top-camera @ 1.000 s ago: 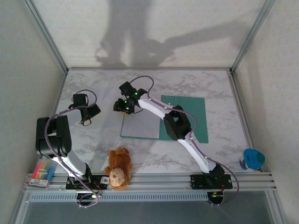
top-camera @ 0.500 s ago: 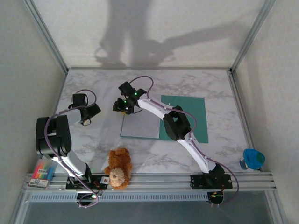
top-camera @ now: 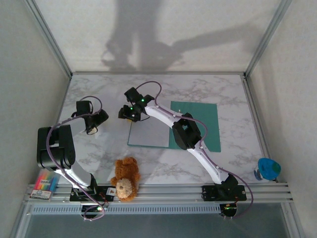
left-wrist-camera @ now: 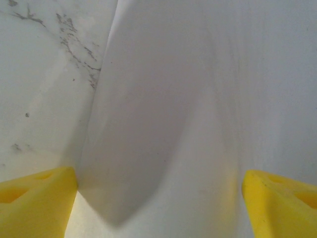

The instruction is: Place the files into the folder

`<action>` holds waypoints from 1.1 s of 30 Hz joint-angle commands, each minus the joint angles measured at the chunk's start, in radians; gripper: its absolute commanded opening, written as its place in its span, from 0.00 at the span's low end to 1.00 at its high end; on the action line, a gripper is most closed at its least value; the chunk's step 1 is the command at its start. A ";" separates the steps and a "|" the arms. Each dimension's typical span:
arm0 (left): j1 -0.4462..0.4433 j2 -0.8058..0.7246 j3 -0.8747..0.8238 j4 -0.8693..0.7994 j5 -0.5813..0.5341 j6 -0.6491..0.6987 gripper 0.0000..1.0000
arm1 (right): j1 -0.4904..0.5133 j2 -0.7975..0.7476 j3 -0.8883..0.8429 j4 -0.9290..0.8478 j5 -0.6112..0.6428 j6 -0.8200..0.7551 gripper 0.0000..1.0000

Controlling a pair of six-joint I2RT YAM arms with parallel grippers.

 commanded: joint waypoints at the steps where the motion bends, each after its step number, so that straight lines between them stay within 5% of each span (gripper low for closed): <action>1: -0.003 -0.015 -0.018 -0.012 0.039 -0.019 0.88 | 0.019 0.029 0.022 -0.017 -0.029 0.009 0.46; 21: -0.005 -0.067 -0.050 0.015 0.107 -0.066 0.90 | 0.034 0.022 0.020 0.006 -0.054 0.037 0.46; 33: -0.005 -0.069 -0.060 0.009 0.091 -0.076 0.78 | 0.038 0.013 0.013 0.004 -0.060 0.039 0.46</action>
